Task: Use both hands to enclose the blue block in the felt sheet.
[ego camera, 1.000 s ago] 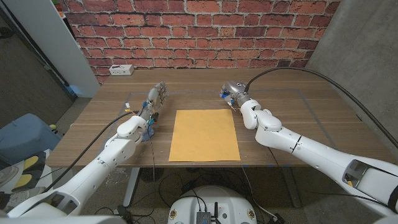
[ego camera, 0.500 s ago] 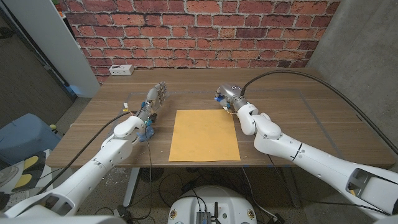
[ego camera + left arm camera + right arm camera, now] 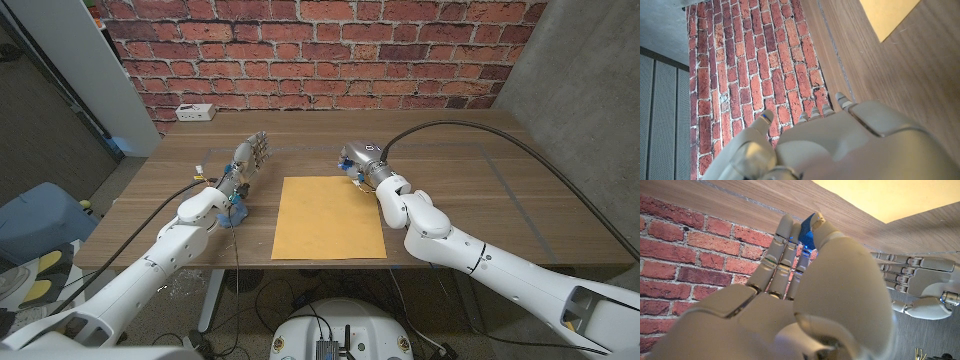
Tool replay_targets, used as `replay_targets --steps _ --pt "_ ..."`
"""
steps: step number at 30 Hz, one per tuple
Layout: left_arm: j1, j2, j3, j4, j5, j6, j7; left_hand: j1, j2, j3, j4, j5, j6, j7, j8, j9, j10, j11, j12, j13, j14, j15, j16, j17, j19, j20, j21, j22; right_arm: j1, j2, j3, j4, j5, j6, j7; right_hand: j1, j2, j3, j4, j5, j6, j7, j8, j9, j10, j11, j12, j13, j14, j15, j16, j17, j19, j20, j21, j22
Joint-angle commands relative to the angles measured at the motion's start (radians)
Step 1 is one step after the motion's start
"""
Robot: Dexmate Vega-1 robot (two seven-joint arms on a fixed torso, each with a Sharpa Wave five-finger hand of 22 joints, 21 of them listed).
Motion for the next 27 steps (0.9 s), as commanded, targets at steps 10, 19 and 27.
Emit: replay_targets --steps 10,19,27 --pt "0.006 0.014 -0.004 0.012 -0.014 -0.026 -0.058 0.003 0.030 -0.004 0.002 0.007 -0.090 -0.005 0.005 0.004 -0.129 0.005 0.001 0.002 -0.131 0.006 0.005 0.001 -0.030 0.006 -0.008 0.004 -0.081 0.014 -0.004 -0.091 -0.108 -0.026 0.053 0.080 0.078 0.003 0.006 0.006 0.012 0.002 -0.002 0.003 0.014 -0.005 -0.002 0.018 0.159 -0.234 -0.011 0.167 -0.011 -0.117 0.028 0.003" --pt "0.007 0.022 -0.002 0.006 -0.015 -0.027 -0.076 0.003 0.031 -0.006 0.002 0.007 -0.089 -0.005 0.005 0.004 -0.128 0.005 0.000 0.002 -0.131 0.005 0.005 0.001 -0.029 0.006 -0.010 0.004 -0.126 0.015 -0.006 -0.131 -0.143 -0.035 0.083 0.081 0.077 0.002 0.006 0.006 0.013 0.002 -0.003 0.004 0.016 -0.003 -0.004 0.019 0.164 -0.233 -0.016 0.172 -0.018 -0.117 0.043 0.001" --pt "0.011 0.024 0.002 0.003 -0.017 -0.035 -0.094 0.003 0.031 -0.007 0.002 0.008 -0.089 -0.005 0.005 0.004 -0.128 0.004 0.000 0.002 -0.131 0.005 0.005 0.001 -0.028 0.006 -0.013 0.004 -0.164 0.020 -0.009 -0.158 -0.177 -0.040 0.101 0.081 0.075 0.001 0.006 0.006 0.014 0.001 -0.004 0.005 0.014 -0.003 -0.008 0.021 0.165 -0.233 -0.021 0.176 -0.023 -0.118 0.056 -0.001"
